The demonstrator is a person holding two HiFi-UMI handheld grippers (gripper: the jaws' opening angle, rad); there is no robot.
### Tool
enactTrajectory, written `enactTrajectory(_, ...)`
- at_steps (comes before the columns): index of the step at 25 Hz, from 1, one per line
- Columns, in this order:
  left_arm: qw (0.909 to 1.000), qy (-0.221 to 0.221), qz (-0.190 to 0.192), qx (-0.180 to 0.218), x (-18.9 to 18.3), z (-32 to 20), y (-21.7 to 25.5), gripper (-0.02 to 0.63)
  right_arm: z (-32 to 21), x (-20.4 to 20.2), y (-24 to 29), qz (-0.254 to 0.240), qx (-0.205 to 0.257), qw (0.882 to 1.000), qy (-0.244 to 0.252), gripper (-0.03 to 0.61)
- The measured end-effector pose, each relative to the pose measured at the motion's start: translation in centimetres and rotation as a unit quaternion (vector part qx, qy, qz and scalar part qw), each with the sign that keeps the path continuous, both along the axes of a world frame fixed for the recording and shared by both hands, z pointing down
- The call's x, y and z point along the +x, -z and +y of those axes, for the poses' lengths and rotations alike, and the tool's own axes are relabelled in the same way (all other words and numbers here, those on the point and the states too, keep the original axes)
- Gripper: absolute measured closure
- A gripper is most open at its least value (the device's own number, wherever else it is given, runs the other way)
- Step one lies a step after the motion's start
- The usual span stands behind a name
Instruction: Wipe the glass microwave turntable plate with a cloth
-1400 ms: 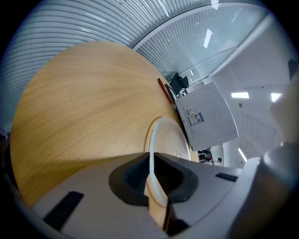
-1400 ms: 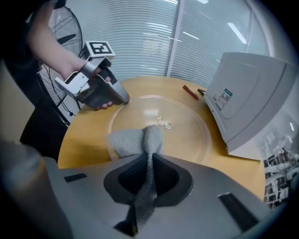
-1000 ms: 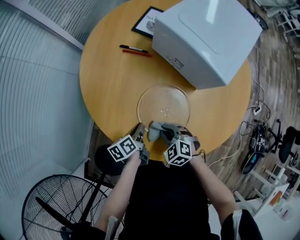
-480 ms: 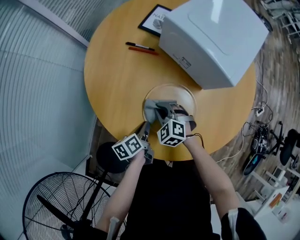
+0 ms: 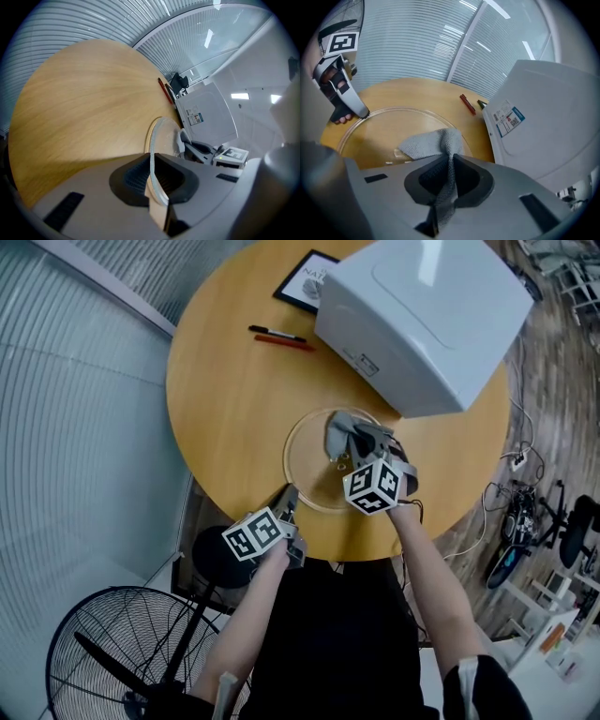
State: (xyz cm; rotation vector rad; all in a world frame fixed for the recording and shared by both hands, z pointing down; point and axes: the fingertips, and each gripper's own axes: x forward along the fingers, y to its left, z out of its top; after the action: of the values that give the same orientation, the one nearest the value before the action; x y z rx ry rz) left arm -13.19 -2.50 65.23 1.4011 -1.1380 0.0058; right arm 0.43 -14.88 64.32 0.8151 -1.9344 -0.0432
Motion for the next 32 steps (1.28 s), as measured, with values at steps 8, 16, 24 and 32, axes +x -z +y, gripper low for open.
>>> enactTrajectory(8, 1.0000, 0.000, 0.000, 0.000, 0.1, 0.0, 0.0, 0.589, 4.5, -2.5, 0.0, -0.019, -0.006, 1.000, -0.002, 0.560)
enactTrajectory(16, 1.0000, 0.000, -0.002, -0.001, 0.0, -0.1, -0.1, 0.589, 10.7, -5.8, -0.1, -0.043, -0.035, 0.995, 0.079, 0.561)
enactTrajectory(24, 1.0000, -0.001, 0.003, -0.002, 0.0, 0.0, -0.1, 0.590, 12.6, -3.2, -0.2, -0.040, -0.045, 0.990, 0.128, 0.542)
enactTrajectory(32, 0.9999, -0.007, 0.012, -0.002, 0.1, -0.1, 0.0, 0.589, 5.6, 1.7, -0.1, -0.009, 0.000, 1.000, 0.022, 0.549)
